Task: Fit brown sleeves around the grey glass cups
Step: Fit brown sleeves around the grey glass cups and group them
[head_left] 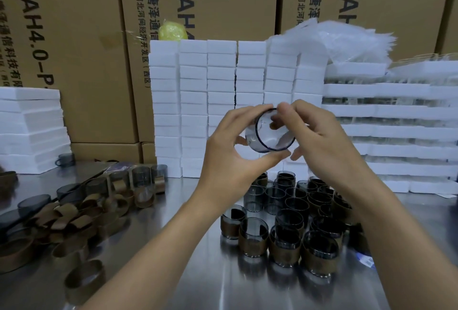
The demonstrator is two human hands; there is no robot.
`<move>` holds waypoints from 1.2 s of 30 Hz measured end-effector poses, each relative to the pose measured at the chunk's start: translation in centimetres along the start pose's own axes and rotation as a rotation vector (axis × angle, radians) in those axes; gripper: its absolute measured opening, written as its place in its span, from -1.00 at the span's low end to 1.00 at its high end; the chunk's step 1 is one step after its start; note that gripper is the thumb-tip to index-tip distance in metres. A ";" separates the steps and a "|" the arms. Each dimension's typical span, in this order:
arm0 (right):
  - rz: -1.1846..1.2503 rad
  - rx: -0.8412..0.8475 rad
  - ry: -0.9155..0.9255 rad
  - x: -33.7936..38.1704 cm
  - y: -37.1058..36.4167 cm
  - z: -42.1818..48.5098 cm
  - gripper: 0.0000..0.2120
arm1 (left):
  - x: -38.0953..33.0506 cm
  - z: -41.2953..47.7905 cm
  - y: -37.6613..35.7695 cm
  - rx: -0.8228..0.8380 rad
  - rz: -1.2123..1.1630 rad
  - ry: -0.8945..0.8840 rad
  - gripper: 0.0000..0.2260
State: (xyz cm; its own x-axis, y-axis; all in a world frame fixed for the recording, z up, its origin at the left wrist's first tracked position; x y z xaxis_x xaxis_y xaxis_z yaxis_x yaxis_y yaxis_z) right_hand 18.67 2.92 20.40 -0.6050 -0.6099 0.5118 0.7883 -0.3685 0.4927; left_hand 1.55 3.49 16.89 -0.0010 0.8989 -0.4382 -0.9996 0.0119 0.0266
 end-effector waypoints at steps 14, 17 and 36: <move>0.056 0.232 -0.163 0.7 -1.2 -0.8 -0.33 | 0.8 -0.9 -0.6 0.127 0.093 0.043 -0.34; 0.042 0.259 -0.135 1.1 -1.7 -0.8 -0.37 | 1.2 -1.3 -0.4 0.097 0.183 -0.037 -0.42; -0.152 0.292 0.153 1.0 -1.1 -0.8 -0.52 | 1.1 0.1 0.4 -0.166 -0.532 0.880 -0.57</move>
State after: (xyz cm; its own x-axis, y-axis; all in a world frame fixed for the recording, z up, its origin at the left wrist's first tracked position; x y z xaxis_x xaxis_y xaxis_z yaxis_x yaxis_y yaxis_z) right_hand 17.32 2.17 19.81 -0.6714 -0.6696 0.3174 0.6124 -0.2602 0.7466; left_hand 1.13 4.51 16.53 0.4872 0.1575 -0.8590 -0.8682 0.1929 -0.4571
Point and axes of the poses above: each hand's wrist, its own z-axis towards the middle knuckle, its own y-axis out of the back of the hand, x = y × z, the point moved 2 cm from there along z, towards the middle knuckle, and after that the axes turned 15 degrees about -z, right-handed, at the moved point
